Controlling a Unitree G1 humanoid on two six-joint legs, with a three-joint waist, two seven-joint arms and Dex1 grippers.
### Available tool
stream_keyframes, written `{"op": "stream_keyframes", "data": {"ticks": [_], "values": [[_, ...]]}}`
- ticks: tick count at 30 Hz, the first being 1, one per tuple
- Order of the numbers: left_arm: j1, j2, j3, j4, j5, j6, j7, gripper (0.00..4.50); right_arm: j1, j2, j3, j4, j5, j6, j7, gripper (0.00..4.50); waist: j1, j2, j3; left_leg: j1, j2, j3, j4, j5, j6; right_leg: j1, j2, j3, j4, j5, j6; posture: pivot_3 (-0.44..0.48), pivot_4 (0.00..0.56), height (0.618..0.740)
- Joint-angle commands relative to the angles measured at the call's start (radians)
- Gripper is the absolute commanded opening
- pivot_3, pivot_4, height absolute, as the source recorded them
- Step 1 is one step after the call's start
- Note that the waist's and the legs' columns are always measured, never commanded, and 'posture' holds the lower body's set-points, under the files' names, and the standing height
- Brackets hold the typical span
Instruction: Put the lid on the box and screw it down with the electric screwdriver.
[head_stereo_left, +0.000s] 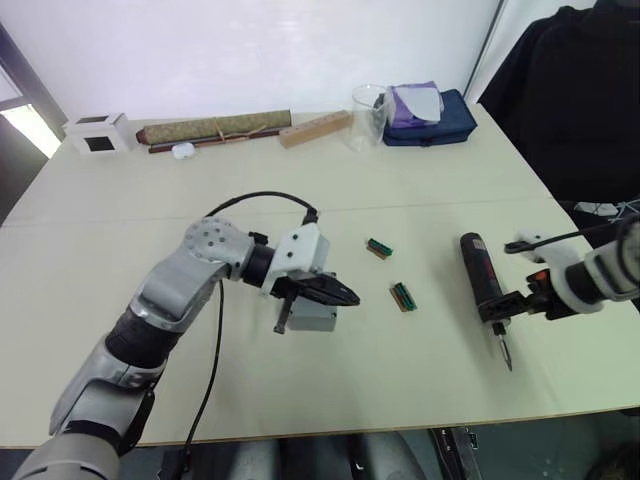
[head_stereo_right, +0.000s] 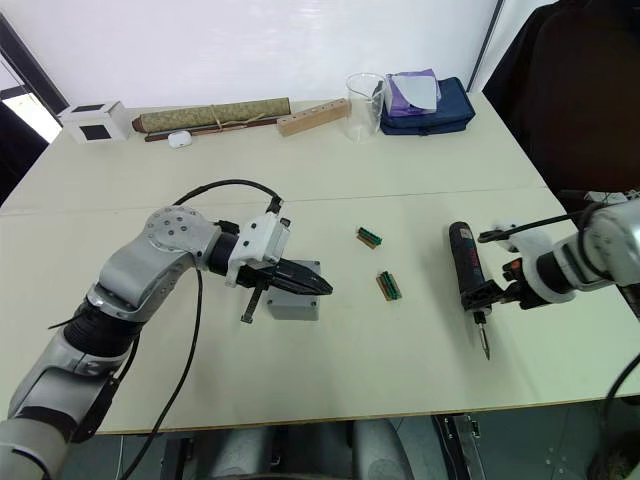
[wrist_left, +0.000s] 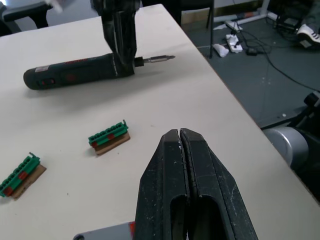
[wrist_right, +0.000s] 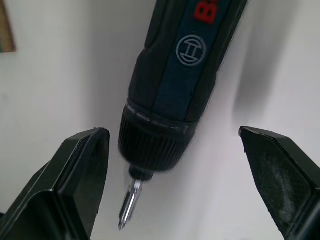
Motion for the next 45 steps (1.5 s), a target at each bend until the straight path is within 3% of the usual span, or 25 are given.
{"op": "stream_keyframes", "data": {"ticks": [1,10,13,18,24,29,31,36,39,45], "values": [[0.013,0.01,0.033,-0.04,-0.018,0.019,0.025,0.0,-0.073,0.032,0.061,0.067,-0.094,-0.04,0.06,4.49,0.0,0.0,0.0,0.0,0.0,0.0,0.0,0.0,0.0,0.0,0.0,0.0,0.0,0.0,0.0,0.0,0.15,0.74],[0.024,0.015,0.035,-0.05,-0.017,0.037,0.062,0.0,-0.15,0.123,0.211,0.181,-0.245,-0.091,0.205,4.49,-0.003,-0.004,-0.002,0.001,0.0,-0.001,0.001,0.0,0.0,0.002,0.0,0.0,0.0,0.0,0.0,0.0,0.15,0.74],[0.029,0.016,0.044,-0.059,-0.021,0.042,0.075,0.0,-0.143,0.13,0.242,0.167,-0.286,-0.113,0.244,3.83,-0.002,-0.005,-0.002,0.002,0.0,-0.001,0.001,0.0,0.0,0.002,0.0,-0.001,0.0,0.0,0.0,0.0,0.15,0.74],[0.038,0.017,0.056,-0.077,-0.022,0.054,0.106,0.0,-0.1,0.137,0.261,0.104,-0.311,-0.119,0.288,2.24,-0.003,-0.006,-0.003,0.002,0.001,-0.001,0.001,0.0,0.0,0.002,0.001,0.0,0.0,0.0,0.0,0.0,0.15,0.74],[0.018,0.007,0.06,-0.03,-0.012,0.033,0.105,0.0,-0.101,0.153,0.224,0.124,-0.352,-0.131,0.311,2.17,-0.002,-0.008,-0.004,0.004,0.001,-0.002,0.001,0.0,0.0,0.004,0.001,-0.001,0.0,0.0,0.0,0.0,0.15,0.74],[0.015,0.007,0.106,0.029,-0.024,0.045,0.137,0.0,-0.208,0.199,0.072,0.246,-0.416,-0.262,0.287,2.17,-0.018,-0.01,-0.004,0.007,0.001,0.0,0.0,0.0,0.0,0.006,0.001,0.0,0.0,0.0,0.0,0.0,0.15,0.74],[0.021,0.024,0.149,0.061,-0.029,0.053,0.155,0.0,-0.204,0.233,-0.138,0.206,-0.349,-0.403,0.274,2.17,-0.024,-0.007,-0.002,0.007,0.001,0.001,0.0,0.0,0.0,0.006,0.001,0.001,0.001,0.0,0.0,0.0,0.15,0.74],[-0.014,0.048,0.229,0.083,-0.064,0.108,0.189,0.0,-0.058,0.349,-0.547,-0.058,-0.201,-0.449,0.147,2.17,-0.019,0.0,0.001,0.002,0.001,-0.001,-0.003,0.0,0.0,-0.001,0.001,0.0,0.004,0.0,0.0,0.0,0.15,0.74],[-0.004,0.074,0.253,0.082,-0.077,0.144,0.192,0.0,0.06,0.554,-0.812,-0.296,-0.085,-0.54,-0.013,2.17,-0.001,-0.002,0.0,-0.002,0.001,-0.004,-0.003,0.0,0.0,-0.002,0.001,-0.003,0.002,0.0,-0.001,0.0,0.15,0.74],[0.049,0.119,0.237,0.098,-0.06,0.163,0.182,0.0,0.179,0.736,-0.825,-0.57,-0.006,-0.633,-0.132,2.17,0.012,-0.001,0.0,-0.004,-0.002,-0.003,0.0,0.001,-0.002,-0.003,-0.004,-0.002,0.003,0.001,0.002,0.0,0.15,0.74]]}}
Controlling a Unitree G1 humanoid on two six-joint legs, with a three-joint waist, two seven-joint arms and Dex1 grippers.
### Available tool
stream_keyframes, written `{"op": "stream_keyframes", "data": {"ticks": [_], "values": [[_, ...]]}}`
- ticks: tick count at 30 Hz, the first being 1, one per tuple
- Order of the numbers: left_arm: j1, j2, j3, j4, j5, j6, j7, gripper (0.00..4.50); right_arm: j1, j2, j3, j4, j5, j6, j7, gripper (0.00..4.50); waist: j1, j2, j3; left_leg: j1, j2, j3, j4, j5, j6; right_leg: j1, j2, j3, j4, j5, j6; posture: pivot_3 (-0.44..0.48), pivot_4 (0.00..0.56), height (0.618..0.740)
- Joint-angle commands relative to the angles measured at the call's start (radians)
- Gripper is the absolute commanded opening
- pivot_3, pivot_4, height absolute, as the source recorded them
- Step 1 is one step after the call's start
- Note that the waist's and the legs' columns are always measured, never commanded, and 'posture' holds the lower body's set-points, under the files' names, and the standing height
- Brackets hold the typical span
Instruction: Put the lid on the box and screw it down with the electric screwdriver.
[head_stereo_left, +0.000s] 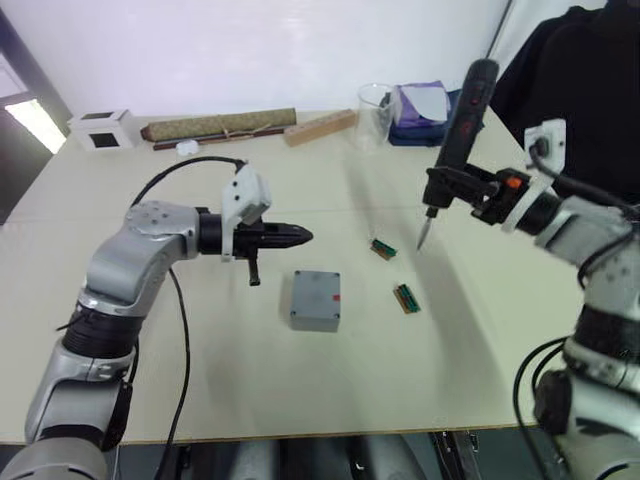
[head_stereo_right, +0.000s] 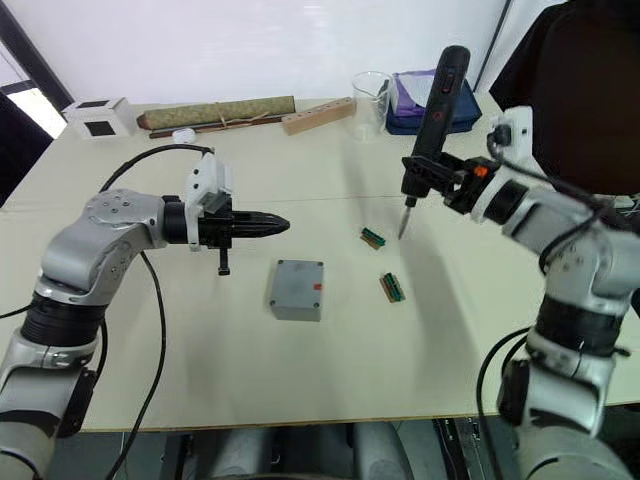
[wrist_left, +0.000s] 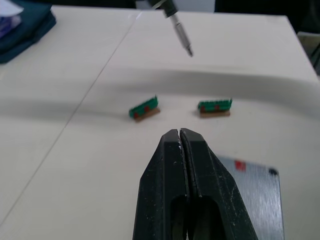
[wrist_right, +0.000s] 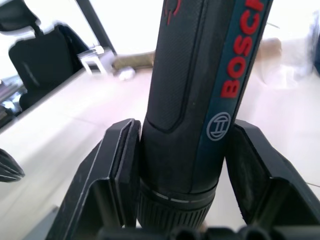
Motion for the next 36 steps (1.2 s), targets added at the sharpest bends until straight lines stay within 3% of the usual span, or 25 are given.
{"op": "stream_keyframes", "data": {"ticks": [1,5,12,25,36], "values": [[0.026,0.021,0.005,-0.01,-0.002,0.007,-0.008,0.0,-0.003,0.073,-0.023,-0.185,0.074,-0.098,-0.073,2.17,-0.002,0.0,0.0,0.0,0.0,0.0,0.001,0.0,0.0,0.0,0.0,0.0,0.0,0.0,0.0,0.0,0.15,0.74],[0.08,-0.016,-0.021,0.038,0.007,0.009,0.008,0.0,0.082,0.192,0.189,-0.318,-0.021,-0.23,-0.118,2.17,-0.01,0.0,-0.001,0.001,0.001,-0.001,-0.001,0.0,0.0,0.0,0.002,0.0,0.0,0.0,0.0,0.0,0.15,0.74],[0.108,-0.053,-0.07,-0.002,0.021,0.014,0.018,0.0,0.136,0.233,0.353,-0.315,-0.118,-0.356,-0.132,2.17,-0.009,0.0,0.0,0.001,0.001,-0.001,0.0,0.0,0.0,0.0,0.002,0.0,0.001,0.0,0.0,0.0,0.15,0.74],[0.137,-0.064,-0.154,0.054,0.133,-0.091,0.031,0.0,0.203,0.253,0.514,-0.237,-0.264,-0.507,-0.126,2.17,-0.012,0.0,-0.001,0.002,0.001,-0.001,0.0,0.0,0.0,0.001,0.002,0.0,0.001,0.0,0.0,0.0,0.15,0.74],[0.139,-0.068,-0.152,0.047,0.131,-0.088,0.025,0.0,0.204,0.268,0.524,-0.179,-0.303,-0.569,-0.133,2.17,-0.012,0.0,-0.001,0.005,0.001,-0.001,0.0,0.0,0.0,0.004,0.002,0.0,0.001,0.0,0.0,0.0,0.15,0.74]]}}
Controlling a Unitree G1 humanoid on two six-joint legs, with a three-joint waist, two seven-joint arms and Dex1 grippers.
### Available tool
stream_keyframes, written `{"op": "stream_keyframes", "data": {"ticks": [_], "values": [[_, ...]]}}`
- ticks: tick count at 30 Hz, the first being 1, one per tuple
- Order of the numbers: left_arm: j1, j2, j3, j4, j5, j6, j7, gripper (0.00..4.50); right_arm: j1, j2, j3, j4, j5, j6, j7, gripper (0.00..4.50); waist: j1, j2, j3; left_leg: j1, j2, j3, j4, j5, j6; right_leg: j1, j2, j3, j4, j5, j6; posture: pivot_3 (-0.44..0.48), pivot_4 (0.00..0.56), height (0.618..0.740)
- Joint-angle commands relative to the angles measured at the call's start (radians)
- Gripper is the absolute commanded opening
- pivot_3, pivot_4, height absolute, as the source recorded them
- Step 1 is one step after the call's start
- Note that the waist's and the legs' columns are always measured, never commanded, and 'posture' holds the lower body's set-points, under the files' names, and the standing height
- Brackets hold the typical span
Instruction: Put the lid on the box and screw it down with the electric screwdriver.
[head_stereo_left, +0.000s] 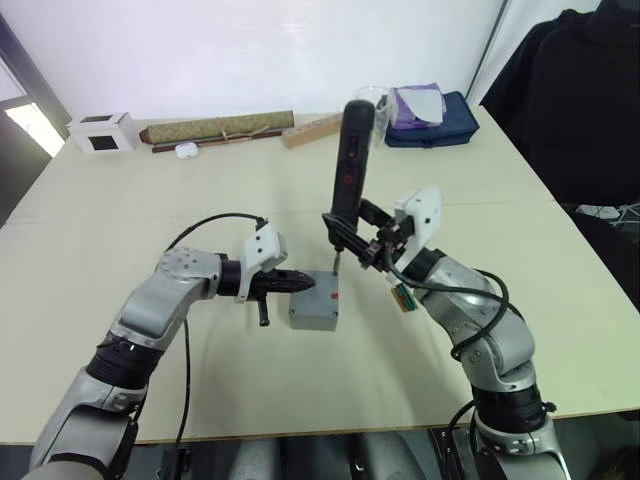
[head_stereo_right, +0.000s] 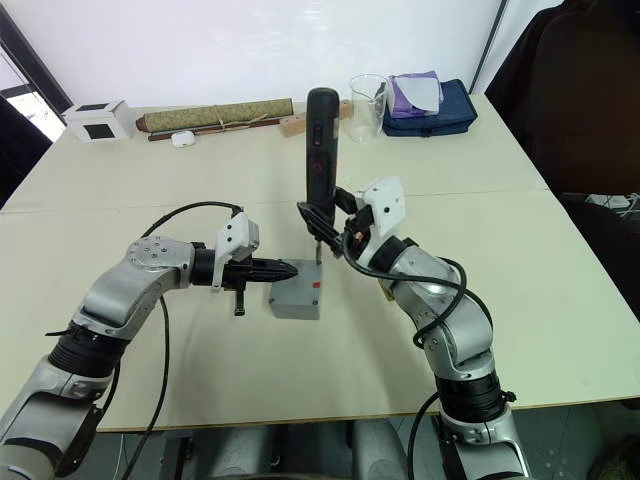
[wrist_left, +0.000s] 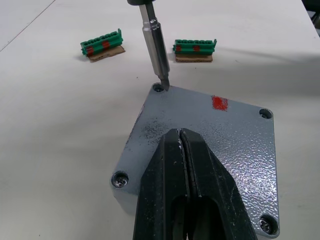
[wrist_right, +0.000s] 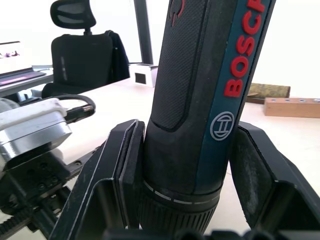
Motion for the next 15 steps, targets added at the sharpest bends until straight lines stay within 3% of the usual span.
{"op": "stream_keyframes", "data": {"ticks": [1,10,15], "values": [[0.006,0.004,-0.022,0.001,0.021,0.017,-0.001,0.0,-0.01,0.017,0.001,-0.003,-0.011,-0.044,-0.002,2.17,0.0,0.0,0.0,0.0,0.0,0.0,0.0,0.0,0.0,0.0,0.0,0.0,0.0,0.0,0.0,0.0,0.15,0.74],[0.0,0.013,-0.028,0.01,0.033,0.011,-0.014,0.0,0.034,-0.023,0.078,0.021,-0.076,-0.058,0.041,2.17,0.0,0.0,-0.001,0.001,0.0,0.0,0.0,0.0,0.0,0.001,0.0,0.0,0.0,0.0,0.0,0.0,0.15,0.74],[0.013,0.023,-0.034,0.0,0.042,0.011,-0.019,0.0,0.082,-0.067,0.127,0.051,-0.136,-0.038,0.046,2.17,-0.001,-0.001,-0.003,0.011,0.0,0.001,-0.003,0.0,0.0,0.01,0.0,0.001,-0.002,-0.001,0.0,0.0,0.15,0.74]]}}
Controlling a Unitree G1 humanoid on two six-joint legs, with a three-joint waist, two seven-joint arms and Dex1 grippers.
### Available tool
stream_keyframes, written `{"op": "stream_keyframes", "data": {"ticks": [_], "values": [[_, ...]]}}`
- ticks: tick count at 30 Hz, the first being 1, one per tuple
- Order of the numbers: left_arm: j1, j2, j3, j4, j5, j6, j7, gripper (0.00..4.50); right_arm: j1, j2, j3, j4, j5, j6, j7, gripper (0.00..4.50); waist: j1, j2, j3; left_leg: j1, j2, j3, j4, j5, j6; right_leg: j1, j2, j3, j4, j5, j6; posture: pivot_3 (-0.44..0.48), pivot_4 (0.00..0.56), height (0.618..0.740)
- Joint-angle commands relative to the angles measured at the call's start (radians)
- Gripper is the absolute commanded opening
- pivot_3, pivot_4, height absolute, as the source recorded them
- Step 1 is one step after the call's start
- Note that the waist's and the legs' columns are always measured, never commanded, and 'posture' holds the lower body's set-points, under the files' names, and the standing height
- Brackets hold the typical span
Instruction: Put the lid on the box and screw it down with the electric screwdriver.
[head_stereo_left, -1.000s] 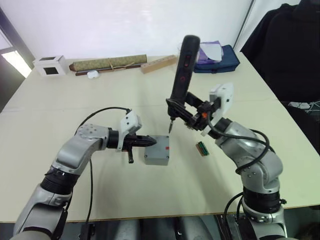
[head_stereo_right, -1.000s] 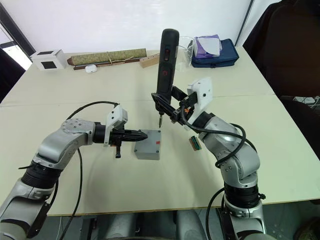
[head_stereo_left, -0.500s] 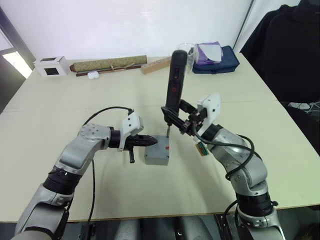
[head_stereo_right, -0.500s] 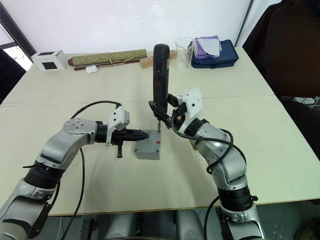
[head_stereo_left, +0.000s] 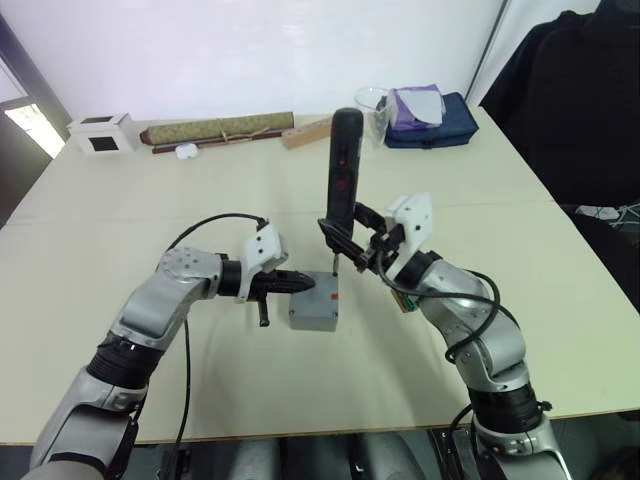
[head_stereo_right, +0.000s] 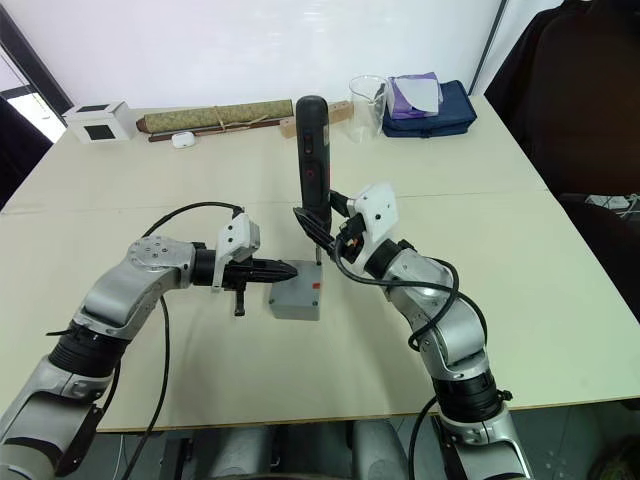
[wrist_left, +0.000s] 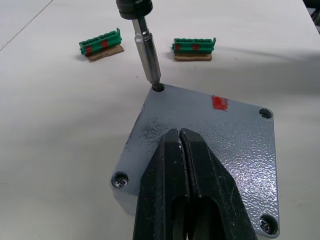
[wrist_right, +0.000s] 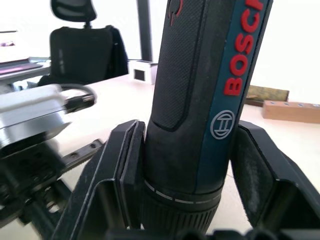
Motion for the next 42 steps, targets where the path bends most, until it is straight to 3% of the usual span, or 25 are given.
{"op": "stream_keyframes", "data": {"ticks": [1,6,42], "values": [[0.019,0.019,-0.026,-0.003,0.027,0.011,-0.007,0.0,0.056,-0.026,0.05,0.048,-0.04,0.04,0.012,2.17,-0.001,0.0,-0.002,0.004,0.0,0.0,-0.001,0.0,0.0,0.004,0.0,0.0,-0.001,-0.001,-0.001,0.0,0.15,0.74],[0.028,0.016,-0.031,-0.011,0.03,0.016,-0.004,0.0,0.058,-0.015,0.041,0.07,-0.033,0.034,0.016,2.17,-0.001,-0.002,-0.007,0.018,0.0,0.0,-0.004,-0.002,0.002,0.018,0.0,0.0,-0.002,-0.008,-0.004,0.0,0.15,0.74],[0.04,0.009,-0.04,-0.029,0.042,0.027,0.0,0.0,0.05,-0.04,0.037,0.057,-0.025,0.037,0.069,2.17,0.0,-0.003,-0.022,0.019,0.001,-0.001,-0.01,-0.002,0.002,0.019,0.0,-0.001,-0.01,-0.01,-0.004,0.0,0.15,0.74]]}}
